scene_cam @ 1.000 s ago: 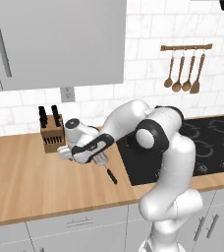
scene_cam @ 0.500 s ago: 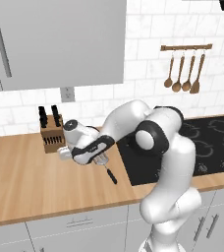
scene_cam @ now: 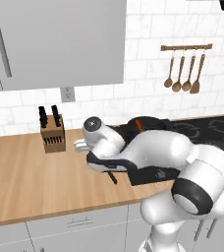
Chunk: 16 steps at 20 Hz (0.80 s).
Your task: Put the carrot and tomato in the pot. Retrieve the spatula and lightly stir the vegetables in the pot.
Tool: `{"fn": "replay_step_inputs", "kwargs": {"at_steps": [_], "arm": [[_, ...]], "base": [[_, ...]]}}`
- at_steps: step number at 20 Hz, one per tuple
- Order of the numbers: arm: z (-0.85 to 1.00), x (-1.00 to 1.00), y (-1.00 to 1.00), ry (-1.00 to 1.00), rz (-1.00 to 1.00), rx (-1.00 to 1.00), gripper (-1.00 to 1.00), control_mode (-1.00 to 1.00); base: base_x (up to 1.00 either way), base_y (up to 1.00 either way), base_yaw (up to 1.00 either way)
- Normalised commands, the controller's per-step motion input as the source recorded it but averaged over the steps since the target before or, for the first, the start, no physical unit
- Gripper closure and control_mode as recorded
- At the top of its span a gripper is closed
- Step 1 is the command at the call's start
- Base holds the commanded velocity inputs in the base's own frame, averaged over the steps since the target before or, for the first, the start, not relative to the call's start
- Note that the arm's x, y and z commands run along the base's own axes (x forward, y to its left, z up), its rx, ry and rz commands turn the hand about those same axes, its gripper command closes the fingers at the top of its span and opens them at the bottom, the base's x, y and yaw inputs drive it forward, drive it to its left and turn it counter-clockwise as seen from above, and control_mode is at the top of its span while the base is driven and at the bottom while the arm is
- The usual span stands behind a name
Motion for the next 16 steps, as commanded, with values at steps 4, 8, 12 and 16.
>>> {"fn": "replay_step_inputs", "kwargs": {"at_steps": [4, 8, 12, 16], "arm": [[1.00, -0.34, -1.00, -0.01, -0.05, 0.22, 1.00, -1.00], [1.00, 0.00, -1.00, 0.00, -0.10, 0.18, 1.00, -1.00], [0.87, 0.30, -1.00, 0.01, -0.16, 0.05, 1.00, -1.00], [0.37, 0.59, -0.98, 0.05, -0.13, 0.00, 1.00, -1.00]], "base": [[0.00, 0.00, 0.00], [0.00, 0.00, 0.00], [0.00, 0.00, 0.00], [0.00, 0.00, 0.00]]}}
